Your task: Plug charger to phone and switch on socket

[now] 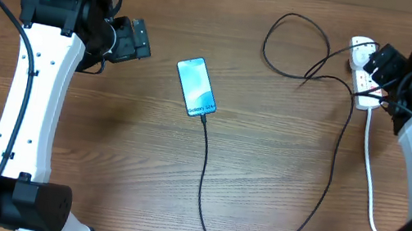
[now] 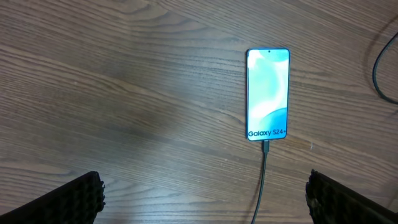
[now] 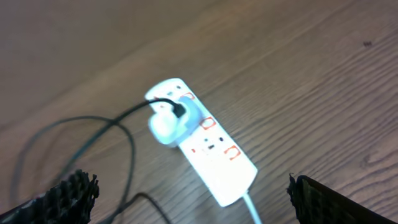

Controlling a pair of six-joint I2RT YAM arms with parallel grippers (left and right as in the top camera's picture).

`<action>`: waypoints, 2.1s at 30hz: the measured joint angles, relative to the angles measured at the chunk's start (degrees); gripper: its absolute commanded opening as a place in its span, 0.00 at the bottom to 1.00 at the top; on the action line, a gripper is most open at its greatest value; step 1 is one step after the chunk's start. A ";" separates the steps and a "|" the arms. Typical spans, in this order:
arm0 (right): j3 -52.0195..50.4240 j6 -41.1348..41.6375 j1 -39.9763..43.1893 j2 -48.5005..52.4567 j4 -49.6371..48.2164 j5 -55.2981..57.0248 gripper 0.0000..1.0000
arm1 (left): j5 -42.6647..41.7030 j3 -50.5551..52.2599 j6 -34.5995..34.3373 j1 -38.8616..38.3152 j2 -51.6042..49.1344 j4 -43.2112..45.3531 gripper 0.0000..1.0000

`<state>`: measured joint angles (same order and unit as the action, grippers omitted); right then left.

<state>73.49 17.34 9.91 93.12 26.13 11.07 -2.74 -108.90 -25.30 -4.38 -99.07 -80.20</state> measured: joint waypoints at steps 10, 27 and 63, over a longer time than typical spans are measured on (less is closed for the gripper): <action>0.00 -0.68 8.61 5.97 -8.66 -1.60 1.00 | 0.02 0.00 0.00 0.00 0.00 0.02 1.00; 0.00 -4.11 8.81 16.00 -17.97 -3.61 1.00 | 0.02 0.00 0.00 0.00 0.00 0.02 1.00; 7.82 -8.39 7.15 26.29 -15.15 -5.09 1.00 | 0.02 0.00 0.00 0.00 0.00 0.00 1.00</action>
<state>81.32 8.95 17.06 119.42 10.98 5.98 -2.72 -108.90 -25.30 -4.38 -99.07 -80.20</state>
